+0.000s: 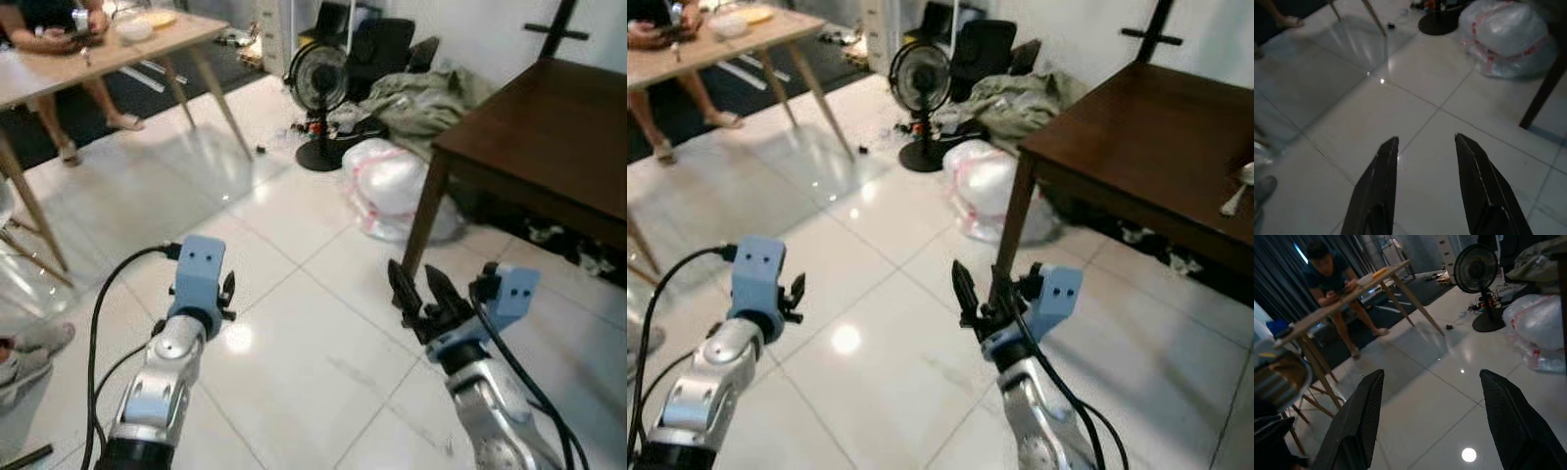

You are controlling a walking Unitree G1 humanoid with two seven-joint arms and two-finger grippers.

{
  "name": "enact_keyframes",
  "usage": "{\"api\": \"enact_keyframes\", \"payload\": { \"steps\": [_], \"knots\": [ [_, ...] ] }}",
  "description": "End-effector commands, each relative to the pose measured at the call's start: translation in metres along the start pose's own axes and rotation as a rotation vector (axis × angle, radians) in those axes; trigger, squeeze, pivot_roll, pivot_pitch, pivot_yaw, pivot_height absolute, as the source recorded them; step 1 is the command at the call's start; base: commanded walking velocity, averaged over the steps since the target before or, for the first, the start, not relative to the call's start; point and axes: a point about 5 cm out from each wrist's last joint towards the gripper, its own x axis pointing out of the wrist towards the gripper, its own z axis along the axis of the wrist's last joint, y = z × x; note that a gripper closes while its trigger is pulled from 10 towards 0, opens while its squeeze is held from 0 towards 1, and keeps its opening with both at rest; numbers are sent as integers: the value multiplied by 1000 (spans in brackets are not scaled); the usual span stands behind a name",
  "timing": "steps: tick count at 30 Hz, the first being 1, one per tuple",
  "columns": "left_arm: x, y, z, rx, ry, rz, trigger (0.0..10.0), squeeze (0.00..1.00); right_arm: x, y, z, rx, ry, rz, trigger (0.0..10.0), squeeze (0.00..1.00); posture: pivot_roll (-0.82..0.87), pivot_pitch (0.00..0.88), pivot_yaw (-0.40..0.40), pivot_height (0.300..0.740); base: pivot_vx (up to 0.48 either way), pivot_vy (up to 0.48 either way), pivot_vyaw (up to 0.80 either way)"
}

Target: Setting the table

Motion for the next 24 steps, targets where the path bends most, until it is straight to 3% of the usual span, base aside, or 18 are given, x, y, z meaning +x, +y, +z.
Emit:
{"api": "enact_keyframes", "payload": {
  "steps": [1, 20, 24],
  "knots": [
    [-2, 6, -10, 7, 43, 29, 10000, 0, -2, 4, -5, 27, 17, 14, 10000, 0, 43, 137, 124, 740, 0, 0, 788],
    [0, 16, -14, 6, 43, 98, 10000, 0, 1, 5, -6, -6, 25, 5, 10000, 0, 41, 133, 118, 740, 0, 0, 782],
    [2, 18, -13, 5, 38, 121, 10000, 0, 2, 6, -8, -26, 28, -1, 10000, 0, 39, 128, 117, 740, 472, 0, 0]
  ]
}}
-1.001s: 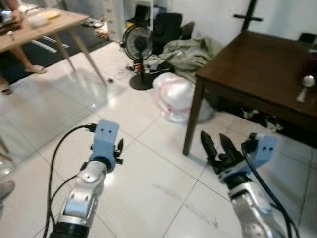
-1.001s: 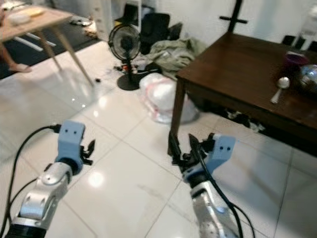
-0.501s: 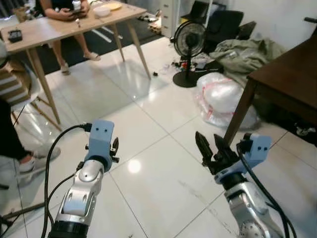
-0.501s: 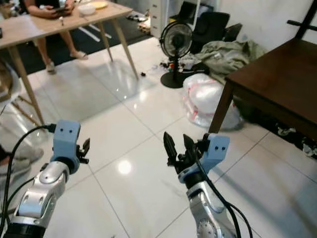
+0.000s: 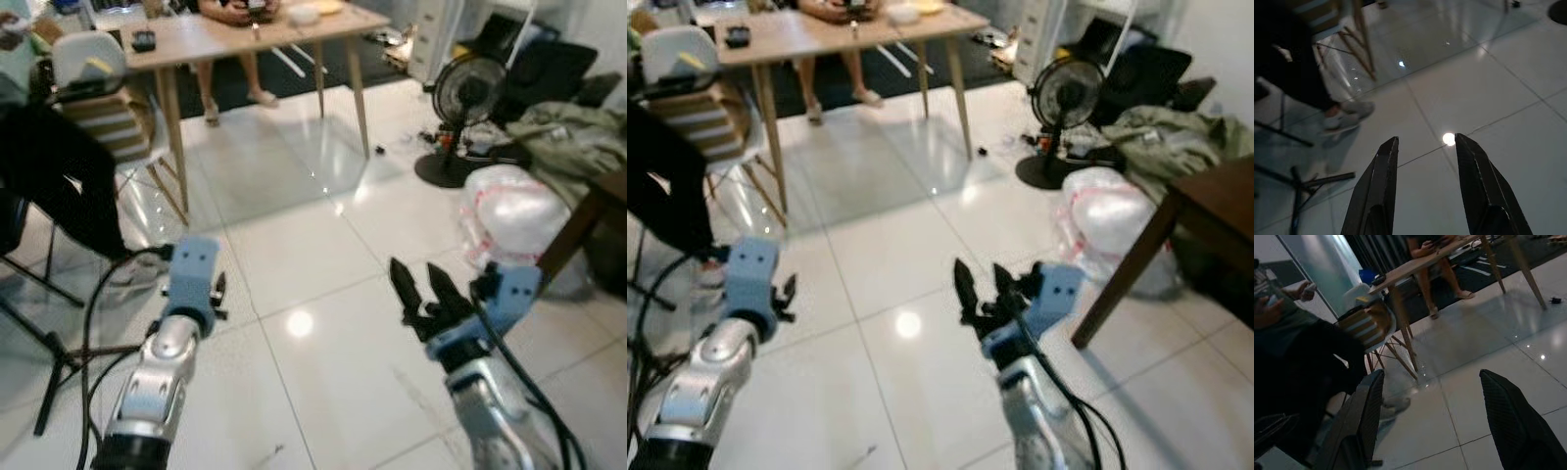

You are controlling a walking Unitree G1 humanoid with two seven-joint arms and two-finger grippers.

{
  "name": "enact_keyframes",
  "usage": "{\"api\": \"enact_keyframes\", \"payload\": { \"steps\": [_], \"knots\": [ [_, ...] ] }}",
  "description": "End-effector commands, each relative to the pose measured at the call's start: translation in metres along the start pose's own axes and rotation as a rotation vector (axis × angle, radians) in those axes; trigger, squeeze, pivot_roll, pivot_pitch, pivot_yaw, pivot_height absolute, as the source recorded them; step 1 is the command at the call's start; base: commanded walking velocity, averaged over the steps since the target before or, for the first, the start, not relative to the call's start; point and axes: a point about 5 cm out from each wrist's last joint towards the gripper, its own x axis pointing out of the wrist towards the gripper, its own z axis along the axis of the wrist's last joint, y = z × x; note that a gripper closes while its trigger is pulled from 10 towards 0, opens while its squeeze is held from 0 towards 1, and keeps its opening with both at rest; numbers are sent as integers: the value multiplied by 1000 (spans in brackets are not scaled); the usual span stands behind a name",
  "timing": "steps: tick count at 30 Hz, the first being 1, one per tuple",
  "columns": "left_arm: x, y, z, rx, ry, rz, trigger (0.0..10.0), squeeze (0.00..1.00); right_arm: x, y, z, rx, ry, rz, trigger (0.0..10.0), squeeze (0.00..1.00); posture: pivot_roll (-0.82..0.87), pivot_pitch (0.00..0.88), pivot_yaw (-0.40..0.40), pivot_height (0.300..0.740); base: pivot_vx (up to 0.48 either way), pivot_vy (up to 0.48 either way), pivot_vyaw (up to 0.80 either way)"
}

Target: Setting the table

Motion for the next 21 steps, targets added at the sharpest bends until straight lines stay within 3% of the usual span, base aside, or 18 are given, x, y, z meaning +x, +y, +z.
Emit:
{"api": "enact_keyframes", "payload": {
  "steps": [1, 21],
  "knots": [
    [1, -1, -4, 7, 14, 8, 10000, 0, -3, -4, -3, -13, 10, -25, 10000, 0, 39, 128, 117, 740, 472, 0, 0],
    [3, -4, -4, -1, 4, 0, 10000, 0, -1, -8, -1, -18, -3, -41, 10000, 0, 34, 110, 117, 740, 479, 0, 0]
  ]
}}
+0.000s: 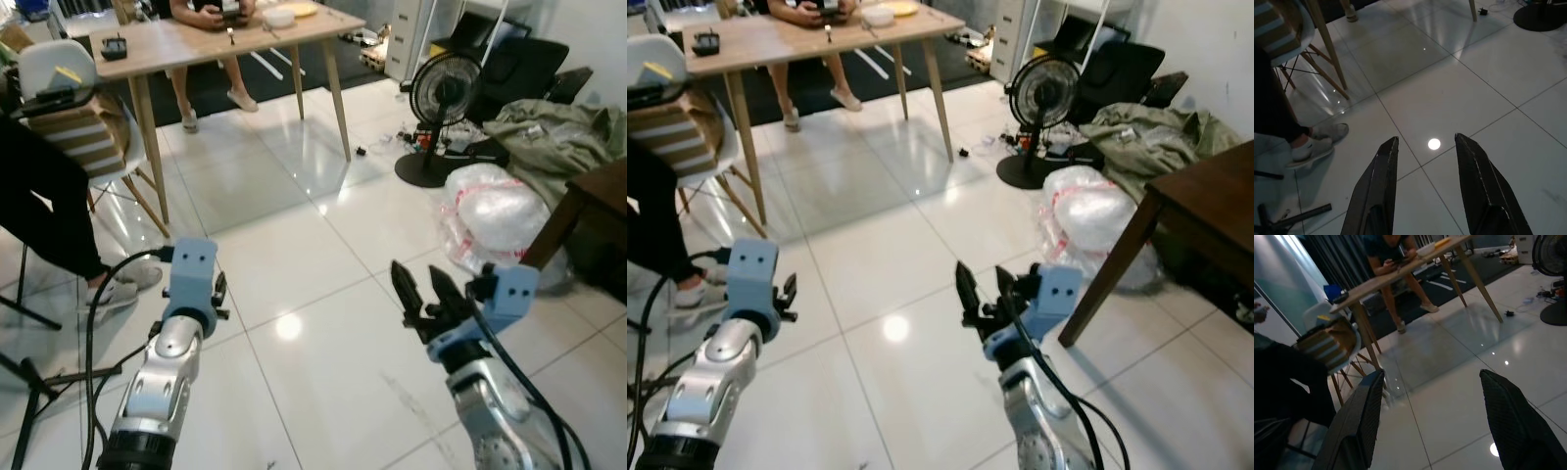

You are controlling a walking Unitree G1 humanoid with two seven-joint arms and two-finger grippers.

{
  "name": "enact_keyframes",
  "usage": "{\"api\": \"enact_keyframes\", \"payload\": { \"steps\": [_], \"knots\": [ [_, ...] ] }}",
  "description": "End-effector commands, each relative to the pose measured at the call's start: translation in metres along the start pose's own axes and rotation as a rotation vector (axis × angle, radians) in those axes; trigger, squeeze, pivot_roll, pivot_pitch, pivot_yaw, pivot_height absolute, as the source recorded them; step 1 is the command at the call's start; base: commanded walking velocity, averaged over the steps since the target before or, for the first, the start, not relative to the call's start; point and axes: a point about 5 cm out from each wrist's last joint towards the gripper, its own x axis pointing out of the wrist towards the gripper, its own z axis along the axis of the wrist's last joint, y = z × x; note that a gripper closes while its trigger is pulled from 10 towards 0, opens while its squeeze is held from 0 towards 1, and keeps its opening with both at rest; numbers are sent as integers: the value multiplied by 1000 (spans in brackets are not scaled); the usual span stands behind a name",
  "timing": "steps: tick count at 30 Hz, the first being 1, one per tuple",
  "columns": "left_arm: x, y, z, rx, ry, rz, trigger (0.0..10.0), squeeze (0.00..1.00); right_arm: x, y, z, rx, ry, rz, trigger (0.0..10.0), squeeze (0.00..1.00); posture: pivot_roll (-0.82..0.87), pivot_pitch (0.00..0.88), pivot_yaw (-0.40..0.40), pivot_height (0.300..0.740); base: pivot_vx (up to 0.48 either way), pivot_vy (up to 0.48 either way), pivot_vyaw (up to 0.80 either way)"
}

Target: Setting the table

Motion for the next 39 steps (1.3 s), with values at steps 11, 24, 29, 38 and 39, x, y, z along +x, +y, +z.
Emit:
{"api": "enact_keyframes", "payload": {
  "steps": [11, 24, 29, 38, 39],
  "knots": [
    [-1, -5, -6, 5, 15, -11, 10000, 0, -5, -6, -5, -8, 18, -31, 10000, 0, 36, 115, 120, 740, 479, 0, 0],
    [-2, -7, -2, 140, -66, -22, 10000, 0, -6, -22, -6, -53, 9, -129, 10000, 0, 41, 101, 136, 740, 480, 0, 0],
    [-2, -15, 3, 191, -131, -87, 10000, 0, -9, -45, -4, -387, 33, -216, 10000, 0, 33, 92, 144, 740, 480, 0, 0],
    [-14, -53, 10, 121, -200, -377, 10000, 0, -8, -67, -14, -605, 111, -124, 10000, 0, 29, 79, 124, 740, 480, 0, 0],
    [-14, -56, 11, 120, -204, -390, 10000, 0, -6, -67, -13, -589, 112, -108, 10000, 0, 33, 77, 122, 740, 480, 0, 0]
  ]
}}
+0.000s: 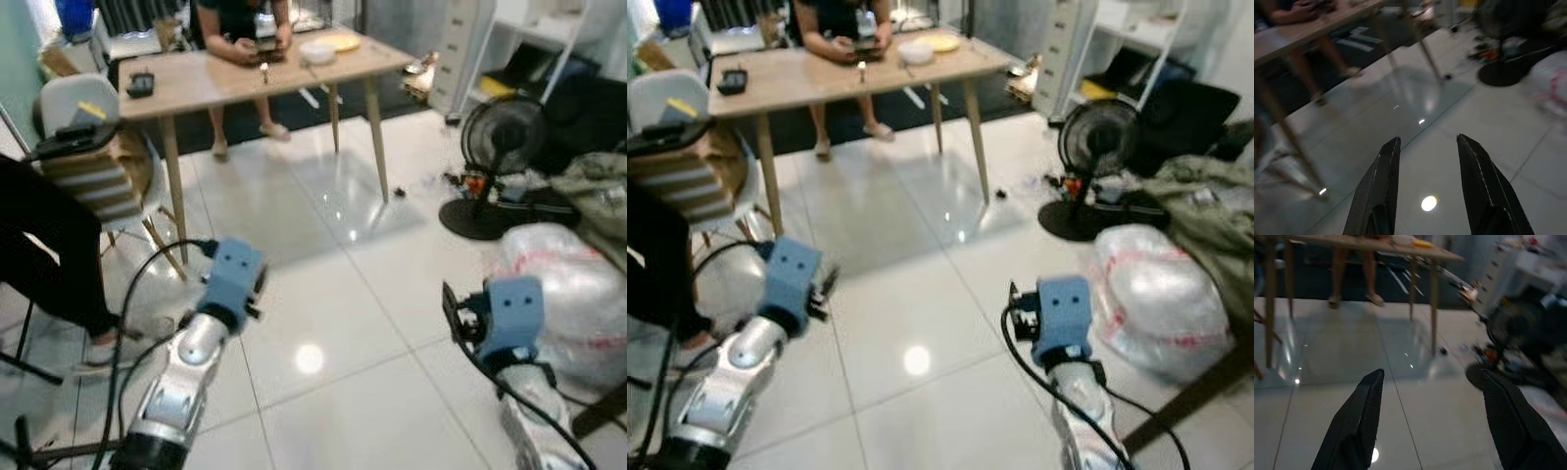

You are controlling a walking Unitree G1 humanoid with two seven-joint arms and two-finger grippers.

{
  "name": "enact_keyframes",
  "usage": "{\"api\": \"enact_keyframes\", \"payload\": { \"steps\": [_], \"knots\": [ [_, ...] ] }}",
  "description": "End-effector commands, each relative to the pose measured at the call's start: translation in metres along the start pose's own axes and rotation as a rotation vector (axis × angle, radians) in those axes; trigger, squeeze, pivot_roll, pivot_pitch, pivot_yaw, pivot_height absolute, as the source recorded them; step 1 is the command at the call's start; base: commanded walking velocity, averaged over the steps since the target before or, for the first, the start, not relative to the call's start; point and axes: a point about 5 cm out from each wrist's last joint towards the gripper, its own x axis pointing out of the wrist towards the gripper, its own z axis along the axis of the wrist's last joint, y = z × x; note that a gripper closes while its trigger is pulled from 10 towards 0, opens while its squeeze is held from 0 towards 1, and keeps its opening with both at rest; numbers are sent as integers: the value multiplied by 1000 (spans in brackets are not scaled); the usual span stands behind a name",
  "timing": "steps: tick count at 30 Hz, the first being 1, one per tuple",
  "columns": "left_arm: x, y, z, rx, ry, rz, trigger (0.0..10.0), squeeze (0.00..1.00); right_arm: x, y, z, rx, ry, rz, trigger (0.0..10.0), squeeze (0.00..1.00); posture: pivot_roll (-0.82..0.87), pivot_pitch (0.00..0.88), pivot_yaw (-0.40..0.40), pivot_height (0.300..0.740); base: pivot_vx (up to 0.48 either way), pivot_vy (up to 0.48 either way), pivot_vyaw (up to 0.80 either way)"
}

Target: Setting the table

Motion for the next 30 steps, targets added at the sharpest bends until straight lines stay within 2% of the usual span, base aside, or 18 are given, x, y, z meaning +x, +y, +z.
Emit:
{"api": "enact_keyframes", "payload": {
  "steps": [1, 4, 7, 12, 17, 22, 30],
  "knots": [
    [-2, -1, -5, -5, 17, -17, 10000, 0, -1, 6, -6, 20, 18, 44, 10000, 0, 33, 77, 122, 740, 480, 0, 0],
    [4, -1, 0, -23, 1, -13, 10000, 0, 7, 5, -4, 51, 13, 96, 10000, 0, 38, 72, 115, 740, 480, 0, 0],
    [7, 0, 1, -40, -8, -4, 10000, 0, 10, 3, -5, 43, 6, 79, 10000, 0, 42, 60, 105, 740, 480, 0, 0],
    [7, -1, 2, -45, -14, -3, 10000, 0, 11, -1, -6, 75, 7, 44, 10000, 0, 47, 58, 101, 740, 480, 0, 0],
    [0, -1, 4, -51, -19, 5, 10000, 0, 18, -6, -3, 162, -3, -11, 10000, 0, 72, 95, 91, 740, 480, 0, 0],
    [-5, -1, 4, -59, -16, 9, 10000, 0, 22, -4, 2, 170, -27, 0, 10000, 0, 68, 91, 94, 740, 480, 0, 0],
    [-4, -4, 6, -74, -24, 18, 10000, 0, 22, -4, 5, 201, -35, -3, 10000, 0, 79, 120, 70, 740, 480, 0, 0]
  ]
}}
